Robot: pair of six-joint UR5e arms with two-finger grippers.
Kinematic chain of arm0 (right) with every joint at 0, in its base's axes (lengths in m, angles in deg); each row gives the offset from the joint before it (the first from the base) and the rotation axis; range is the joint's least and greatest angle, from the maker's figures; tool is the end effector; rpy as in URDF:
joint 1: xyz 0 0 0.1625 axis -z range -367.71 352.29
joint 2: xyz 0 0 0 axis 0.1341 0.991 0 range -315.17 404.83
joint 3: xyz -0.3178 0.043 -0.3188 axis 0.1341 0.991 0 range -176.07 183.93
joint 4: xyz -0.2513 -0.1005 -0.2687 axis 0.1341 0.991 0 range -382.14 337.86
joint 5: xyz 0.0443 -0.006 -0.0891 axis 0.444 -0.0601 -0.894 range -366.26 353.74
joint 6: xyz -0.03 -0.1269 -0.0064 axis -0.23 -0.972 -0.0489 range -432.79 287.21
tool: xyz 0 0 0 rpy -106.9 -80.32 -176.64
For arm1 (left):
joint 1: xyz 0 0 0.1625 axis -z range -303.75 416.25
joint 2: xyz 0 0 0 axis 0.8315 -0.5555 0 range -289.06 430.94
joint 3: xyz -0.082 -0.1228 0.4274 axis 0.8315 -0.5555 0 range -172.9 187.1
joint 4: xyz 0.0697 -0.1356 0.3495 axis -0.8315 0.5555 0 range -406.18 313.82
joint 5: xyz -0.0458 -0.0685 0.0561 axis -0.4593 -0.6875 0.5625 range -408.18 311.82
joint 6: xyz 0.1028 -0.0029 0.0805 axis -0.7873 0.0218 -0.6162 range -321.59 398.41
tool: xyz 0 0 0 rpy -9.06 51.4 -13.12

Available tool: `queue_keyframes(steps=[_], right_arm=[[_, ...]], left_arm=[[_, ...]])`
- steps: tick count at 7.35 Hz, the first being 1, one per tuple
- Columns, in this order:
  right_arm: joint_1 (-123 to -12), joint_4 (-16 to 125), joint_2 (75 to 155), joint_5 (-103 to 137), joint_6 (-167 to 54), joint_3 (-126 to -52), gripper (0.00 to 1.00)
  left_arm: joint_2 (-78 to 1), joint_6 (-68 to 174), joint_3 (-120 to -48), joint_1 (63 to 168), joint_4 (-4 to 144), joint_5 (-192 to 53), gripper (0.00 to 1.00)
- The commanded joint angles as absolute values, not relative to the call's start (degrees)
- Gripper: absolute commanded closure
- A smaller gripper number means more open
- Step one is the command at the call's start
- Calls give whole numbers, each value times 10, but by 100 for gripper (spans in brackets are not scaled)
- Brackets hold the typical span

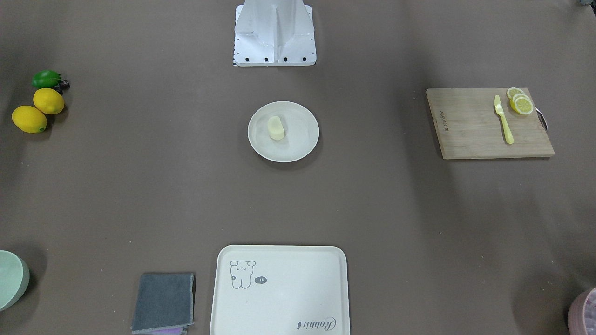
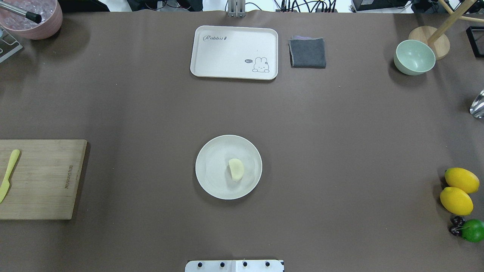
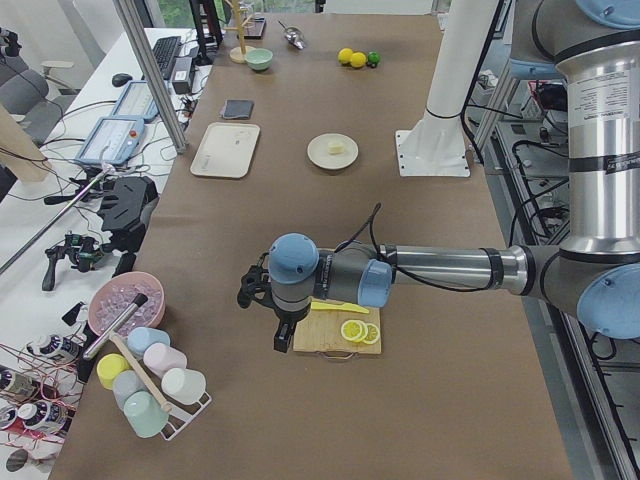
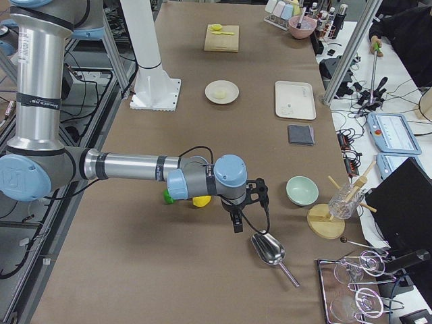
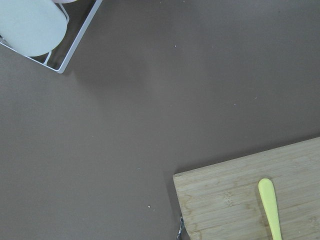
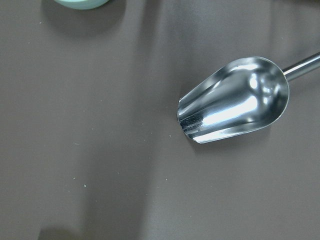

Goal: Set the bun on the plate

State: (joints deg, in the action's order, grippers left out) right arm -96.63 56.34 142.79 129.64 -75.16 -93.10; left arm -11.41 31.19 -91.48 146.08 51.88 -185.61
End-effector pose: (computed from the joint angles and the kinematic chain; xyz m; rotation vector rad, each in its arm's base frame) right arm 0.0319 -0.4100 0.6871 0.1839 -0.7972 -0.1308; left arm -0.0359 -0.4095 0.6765 0.1987 0.8166 0.1864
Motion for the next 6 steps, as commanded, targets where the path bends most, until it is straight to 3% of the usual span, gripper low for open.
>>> queue_keyframes(steps=[1,6], right_arm=[[-960,563,1427,1297,-751,-931,0],[-955,563,1427,1296,-751,-928,0]], left_arm=[[-115,315,-913,1461,518,-1856,2],[-120,312,-916,1461,520,-1855,2]])
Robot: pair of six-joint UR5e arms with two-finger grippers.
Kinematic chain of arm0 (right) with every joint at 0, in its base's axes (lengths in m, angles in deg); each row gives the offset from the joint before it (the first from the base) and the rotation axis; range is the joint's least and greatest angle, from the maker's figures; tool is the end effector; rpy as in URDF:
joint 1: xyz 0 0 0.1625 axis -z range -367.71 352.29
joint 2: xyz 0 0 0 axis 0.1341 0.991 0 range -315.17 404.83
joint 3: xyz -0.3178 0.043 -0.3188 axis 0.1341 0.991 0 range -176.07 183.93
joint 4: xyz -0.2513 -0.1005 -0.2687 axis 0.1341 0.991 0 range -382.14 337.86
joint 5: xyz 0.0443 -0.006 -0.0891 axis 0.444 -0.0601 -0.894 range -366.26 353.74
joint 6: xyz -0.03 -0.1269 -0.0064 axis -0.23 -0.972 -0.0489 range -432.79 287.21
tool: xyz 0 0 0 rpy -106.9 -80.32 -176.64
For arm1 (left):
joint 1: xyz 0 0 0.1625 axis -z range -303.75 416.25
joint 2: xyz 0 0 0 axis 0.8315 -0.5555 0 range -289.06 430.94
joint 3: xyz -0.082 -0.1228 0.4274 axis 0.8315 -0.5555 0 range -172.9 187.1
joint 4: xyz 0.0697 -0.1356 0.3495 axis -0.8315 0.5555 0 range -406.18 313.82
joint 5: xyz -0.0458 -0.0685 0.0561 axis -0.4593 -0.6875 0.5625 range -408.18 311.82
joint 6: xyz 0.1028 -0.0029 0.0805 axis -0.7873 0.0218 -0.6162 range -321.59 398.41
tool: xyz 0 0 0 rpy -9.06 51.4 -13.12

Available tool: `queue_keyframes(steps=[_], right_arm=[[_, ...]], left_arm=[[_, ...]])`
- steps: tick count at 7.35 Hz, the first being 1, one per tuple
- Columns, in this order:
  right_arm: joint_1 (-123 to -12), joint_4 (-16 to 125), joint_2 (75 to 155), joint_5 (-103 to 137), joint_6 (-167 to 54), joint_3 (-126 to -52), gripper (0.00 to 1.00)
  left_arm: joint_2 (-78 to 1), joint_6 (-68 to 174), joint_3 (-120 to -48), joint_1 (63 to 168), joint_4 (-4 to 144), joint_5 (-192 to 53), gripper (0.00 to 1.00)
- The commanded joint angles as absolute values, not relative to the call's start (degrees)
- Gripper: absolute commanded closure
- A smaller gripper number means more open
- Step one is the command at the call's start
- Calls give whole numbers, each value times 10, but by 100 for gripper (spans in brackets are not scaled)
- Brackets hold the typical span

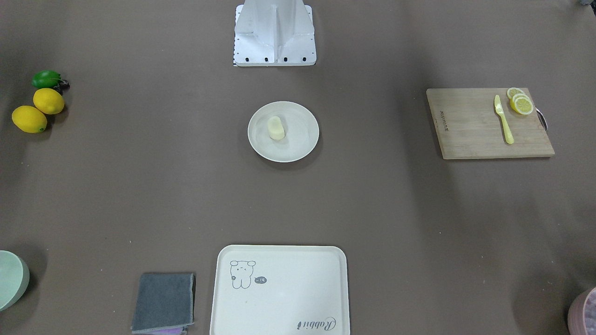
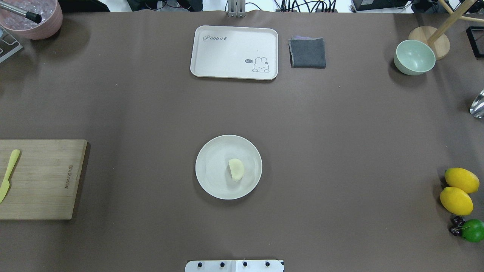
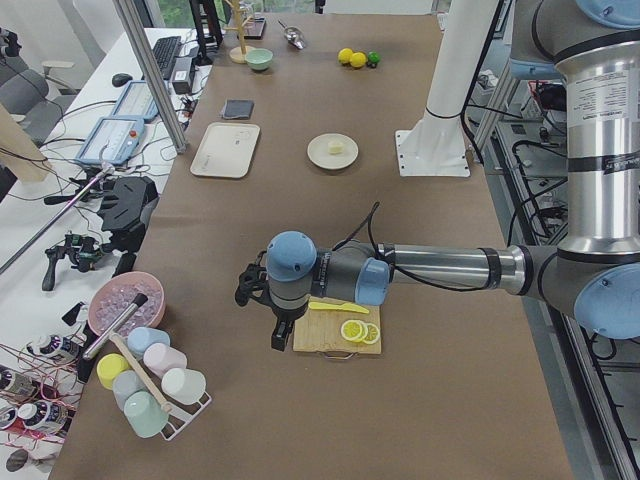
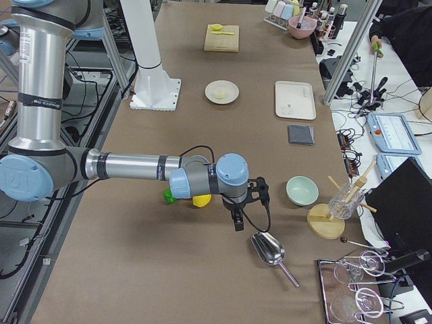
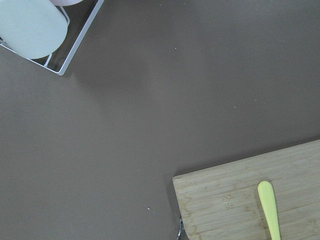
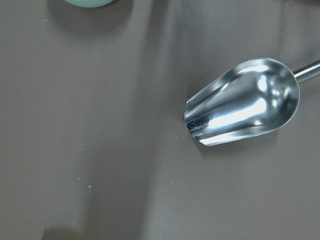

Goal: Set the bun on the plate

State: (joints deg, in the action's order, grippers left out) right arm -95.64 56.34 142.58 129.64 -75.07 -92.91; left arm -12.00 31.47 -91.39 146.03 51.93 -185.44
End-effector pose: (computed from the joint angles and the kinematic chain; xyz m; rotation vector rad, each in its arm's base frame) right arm 0.0247 -0.4122 0.6871 0.1768 -0.7991 -0.1458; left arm -0.0357 -0.4148 0.6732 0.2053 0.8134 0.1864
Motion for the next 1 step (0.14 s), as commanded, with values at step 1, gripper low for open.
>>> queue_keyframes(steps=[1], right_arm=[[-955,563,1426,1296,-751,-928,0]], left_arm=[[-122,310,-917,1461,522,-1854,2]])
